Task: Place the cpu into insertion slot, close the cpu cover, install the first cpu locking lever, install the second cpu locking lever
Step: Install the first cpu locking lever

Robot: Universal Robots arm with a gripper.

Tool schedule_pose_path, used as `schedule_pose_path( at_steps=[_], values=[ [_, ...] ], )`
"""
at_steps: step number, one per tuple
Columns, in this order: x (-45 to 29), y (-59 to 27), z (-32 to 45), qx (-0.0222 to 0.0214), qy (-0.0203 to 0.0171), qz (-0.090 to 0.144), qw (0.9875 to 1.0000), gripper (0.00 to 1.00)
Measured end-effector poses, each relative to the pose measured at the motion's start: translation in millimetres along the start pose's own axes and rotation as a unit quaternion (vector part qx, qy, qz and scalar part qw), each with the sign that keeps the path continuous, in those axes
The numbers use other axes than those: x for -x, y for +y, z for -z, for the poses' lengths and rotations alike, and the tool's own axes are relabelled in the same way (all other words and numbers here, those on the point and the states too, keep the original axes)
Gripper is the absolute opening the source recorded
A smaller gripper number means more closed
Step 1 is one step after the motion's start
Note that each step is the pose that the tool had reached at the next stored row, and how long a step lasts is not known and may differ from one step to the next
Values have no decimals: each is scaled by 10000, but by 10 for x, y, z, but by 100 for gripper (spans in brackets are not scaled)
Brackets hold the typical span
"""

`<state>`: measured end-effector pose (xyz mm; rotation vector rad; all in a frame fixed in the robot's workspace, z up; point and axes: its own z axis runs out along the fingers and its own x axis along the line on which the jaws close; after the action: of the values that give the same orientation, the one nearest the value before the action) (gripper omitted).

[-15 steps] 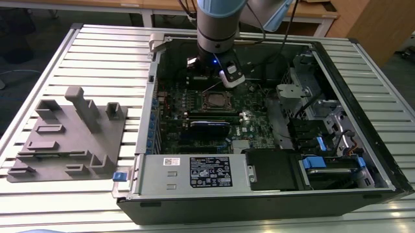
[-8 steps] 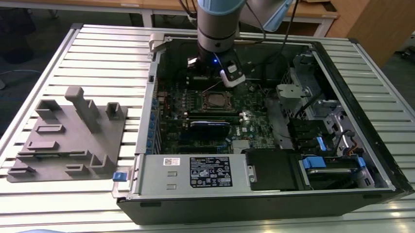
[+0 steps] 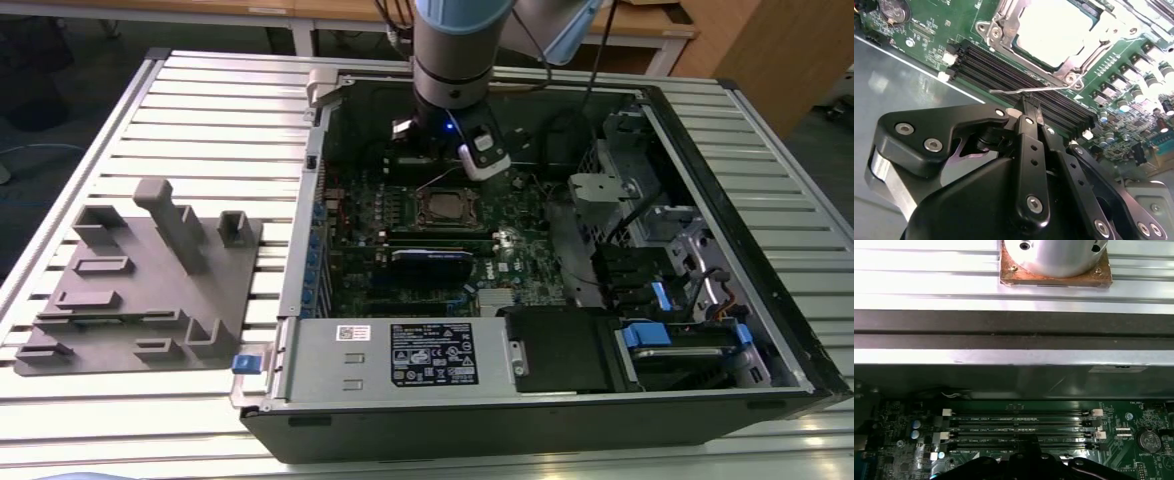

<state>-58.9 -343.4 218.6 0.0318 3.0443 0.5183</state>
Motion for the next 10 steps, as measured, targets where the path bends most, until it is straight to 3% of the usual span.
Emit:
schedule_pose_path(
  at_steps=[10],
  values=[
    [59,-3,-13,-80,-26,-68,9999,11]
  ],
)
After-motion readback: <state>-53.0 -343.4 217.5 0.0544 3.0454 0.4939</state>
